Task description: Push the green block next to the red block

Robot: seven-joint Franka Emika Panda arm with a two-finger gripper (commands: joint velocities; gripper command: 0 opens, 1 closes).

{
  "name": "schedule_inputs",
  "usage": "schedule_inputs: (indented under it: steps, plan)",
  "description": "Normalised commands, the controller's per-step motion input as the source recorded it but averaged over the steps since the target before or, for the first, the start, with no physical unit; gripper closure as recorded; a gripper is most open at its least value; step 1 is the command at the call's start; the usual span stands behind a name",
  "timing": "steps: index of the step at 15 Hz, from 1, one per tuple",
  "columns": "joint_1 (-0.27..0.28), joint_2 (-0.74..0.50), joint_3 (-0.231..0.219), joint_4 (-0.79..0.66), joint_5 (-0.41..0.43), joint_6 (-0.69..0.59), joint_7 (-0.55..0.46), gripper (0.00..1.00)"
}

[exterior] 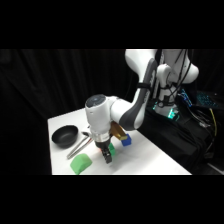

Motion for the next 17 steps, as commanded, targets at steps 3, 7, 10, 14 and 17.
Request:
schedule_inputs:
  steps: [3, 7, 10, 14, 17]
  plan:
    - [-0.128, -0.24, 0.071, -0.12, 0.182, -0.04, -0.26, 0.00]
    - [-0.141, -0.38, 0.104, -0.04, 0.186, -0.27, -0.30, 0.00]
    - [-0.193, -0.48, 0.097, 0.12, 0.182, -0.69, -0.39, 0.00]
    - [-0.132, -0.27, 0.006, 0.35, 0.106, -0.77, -0.27, 0.00]
    - [-0.017, -0.02, -0.023, 0.42, 0.028, -0.60, -0.03, 0.00]
